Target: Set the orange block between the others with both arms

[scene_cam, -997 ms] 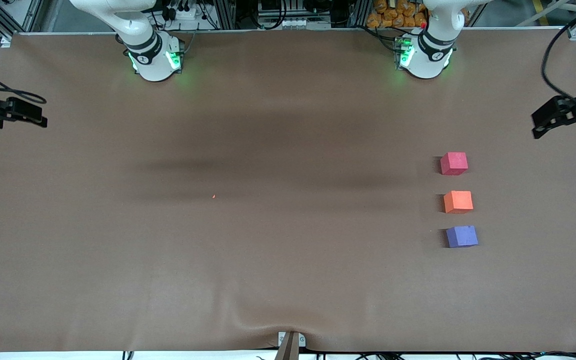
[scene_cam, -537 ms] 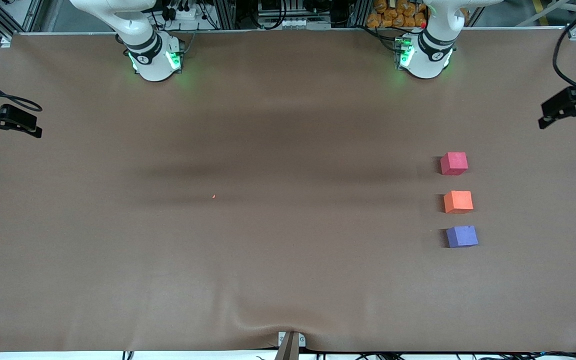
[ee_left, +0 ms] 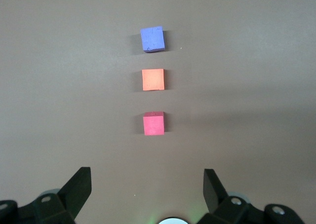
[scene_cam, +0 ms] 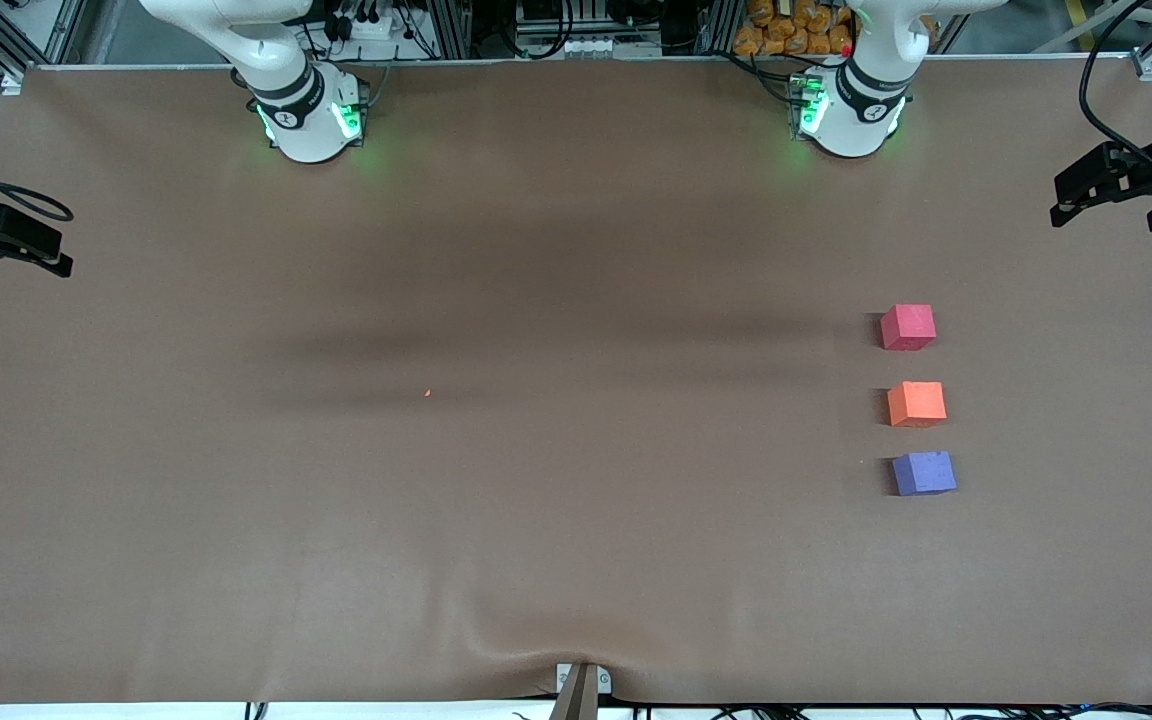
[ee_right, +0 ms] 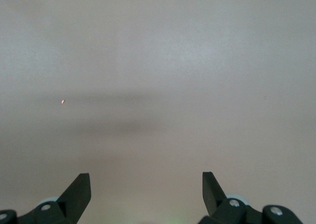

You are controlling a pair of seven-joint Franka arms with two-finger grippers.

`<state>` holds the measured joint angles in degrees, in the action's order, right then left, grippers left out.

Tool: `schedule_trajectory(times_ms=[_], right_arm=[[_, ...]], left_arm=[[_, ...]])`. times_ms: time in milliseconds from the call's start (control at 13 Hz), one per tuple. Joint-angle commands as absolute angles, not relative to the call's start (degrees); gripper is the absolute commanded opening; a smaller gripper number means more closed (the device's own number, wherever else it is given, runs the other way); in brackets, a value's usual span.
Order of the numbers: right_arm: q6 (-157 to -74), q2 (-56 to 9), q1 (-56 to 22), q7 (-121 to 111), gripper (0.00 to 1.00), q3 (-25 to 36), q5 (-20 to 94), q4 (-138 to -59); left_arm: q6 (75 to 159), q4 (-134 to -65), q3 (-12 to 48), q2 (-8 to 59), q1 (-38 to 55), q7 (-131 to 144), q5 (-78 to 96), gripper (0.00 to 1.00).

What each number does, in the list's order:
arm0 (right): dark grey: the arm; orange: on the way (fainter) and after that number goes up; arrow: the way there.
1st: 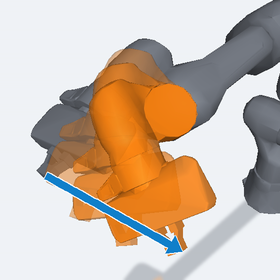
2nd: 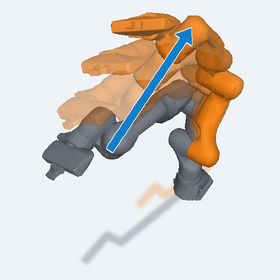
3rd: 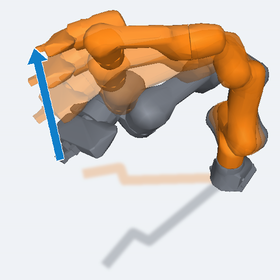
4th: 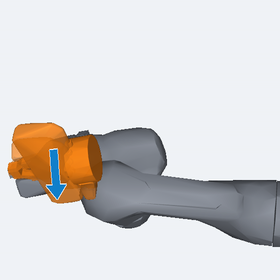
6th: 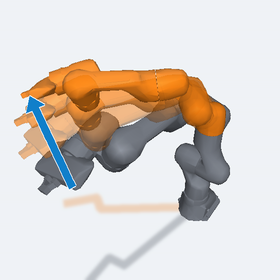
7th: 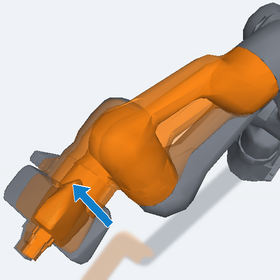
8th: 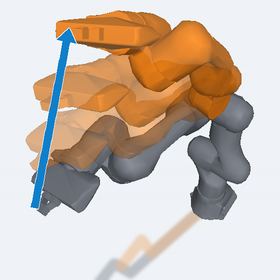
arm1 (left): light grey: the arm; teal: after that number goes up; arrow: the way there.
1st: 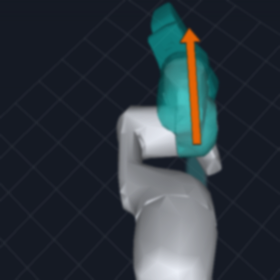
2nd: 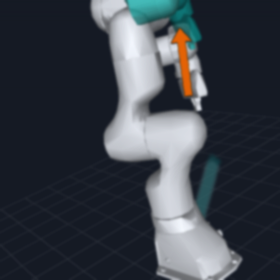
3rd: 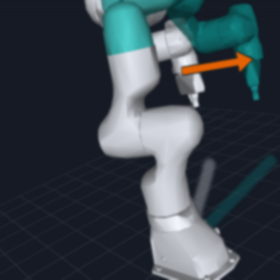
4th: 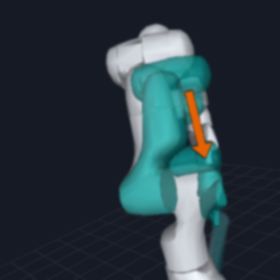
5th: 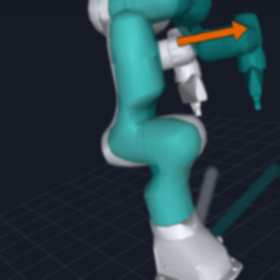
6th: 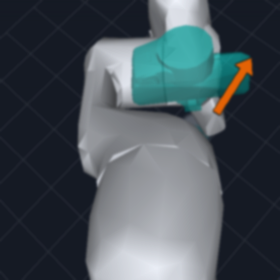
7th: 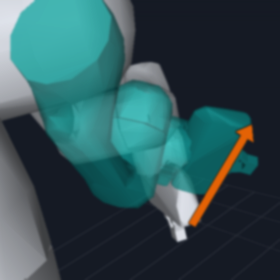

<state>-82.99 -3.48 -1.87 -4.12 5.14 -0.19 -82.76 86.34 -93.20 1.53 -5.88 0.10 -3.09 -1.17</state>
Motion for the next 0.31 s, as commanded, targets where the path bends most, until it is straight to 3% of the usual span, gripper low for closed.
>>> schedule_trajectory(times_ms=[0,230], right_arm=[[-82.44,-2.29,-1.93,-4.57,1.00,5.10,-1.23,-83.23],[-80.78,-1.93,-1.76,-4.66,1.00,5.19,-1.23,-83.14]], left_arm=[[86.84,-94.04,1.41,-6.86,1.76,1.38,-1.14,1.00],[86.84,-94.22,1.49,-6.94,1.76,4.30,-1.14,1.00]])
